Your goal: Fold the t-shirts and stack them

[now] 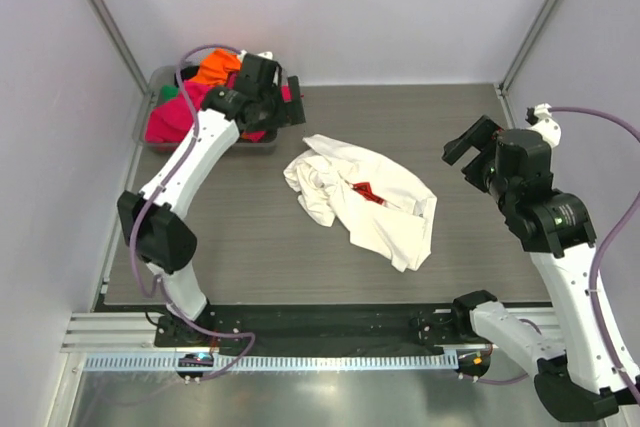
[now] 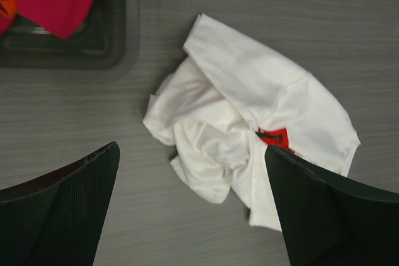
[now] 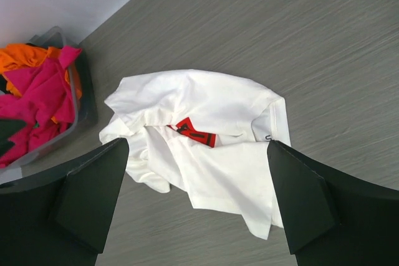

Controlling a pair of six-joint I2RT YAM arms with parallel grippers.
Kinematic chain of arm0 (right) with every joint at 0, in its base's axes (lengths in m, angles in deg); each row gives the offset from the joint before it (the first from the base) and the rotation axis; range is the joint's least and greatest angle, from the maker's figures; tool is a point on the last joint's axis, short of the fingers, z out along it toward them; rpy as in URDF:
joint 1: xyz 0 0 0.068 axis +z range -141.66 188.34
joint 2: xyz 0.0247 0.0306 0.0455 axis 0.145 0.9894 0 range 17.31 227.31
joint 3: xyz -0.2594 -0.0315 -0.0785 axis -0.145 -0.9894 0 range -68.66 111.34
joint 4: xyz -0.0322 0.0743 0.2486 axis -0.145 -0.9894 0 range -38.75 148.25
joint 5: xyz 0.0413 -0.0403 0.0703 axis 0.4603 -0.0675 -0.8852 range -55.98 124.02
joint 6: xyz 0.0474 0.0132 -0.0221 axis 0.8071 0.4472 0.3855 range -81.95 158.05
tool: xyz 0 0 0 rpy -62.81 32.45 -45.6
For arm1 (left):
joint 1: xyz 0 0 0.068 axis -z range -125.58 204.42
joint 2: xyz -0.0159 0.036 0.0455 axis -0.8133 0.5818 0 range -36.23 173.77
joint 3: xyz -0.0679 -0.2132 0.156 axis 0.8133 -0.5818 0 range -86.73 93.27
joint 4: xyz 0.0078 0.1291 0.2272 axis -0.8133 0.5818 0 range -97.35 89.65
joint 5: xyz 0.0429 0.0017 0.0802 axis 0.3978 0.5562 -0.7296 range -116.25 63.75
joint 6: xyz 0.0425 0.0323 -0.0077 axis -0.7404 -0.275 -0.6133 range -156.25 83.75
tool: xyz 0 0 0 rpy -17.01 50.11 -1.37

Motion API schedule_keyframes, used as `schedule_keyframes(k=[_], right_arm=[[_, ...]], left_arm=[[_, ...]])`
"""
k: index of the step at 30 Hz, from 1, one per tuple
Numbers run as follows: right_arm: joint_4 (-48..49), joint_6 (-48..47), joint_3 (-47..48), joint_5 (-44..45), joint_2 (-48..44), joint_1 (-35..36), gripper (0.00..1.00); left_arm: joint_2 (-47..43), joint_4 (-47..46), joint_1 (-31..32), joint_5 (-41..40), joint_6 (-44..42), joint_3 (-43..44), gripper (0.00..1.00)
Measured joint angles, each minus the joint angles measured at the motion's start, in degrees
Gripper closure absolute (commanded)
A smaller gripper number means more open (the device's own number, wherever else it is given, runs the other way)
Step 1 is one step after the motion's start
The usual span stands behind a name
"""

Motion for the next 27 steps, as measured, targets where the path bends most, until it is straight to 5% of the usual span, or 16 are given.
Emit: schedule_keyframes(k=[12,15,27], right_arm=[[4.04,-2.16,-9.42,-3.98,3.61,0.02,0.0],[5.53,-3.78,-10.12,-3.67,2.84,0.02,0.0],[9.75,-6.8,-17.62,-9.44,16.41,0.02,0.02]], left_arm=[[39.06,-3.82,-3.41,8.09,-3.19,34.91,0.0],[45.79,-3.67,-3.78,8.9,-2.43,36.28,0.0],[43.47,-4.42,-11.85,10.78,-1.75,31.82,0.0]])
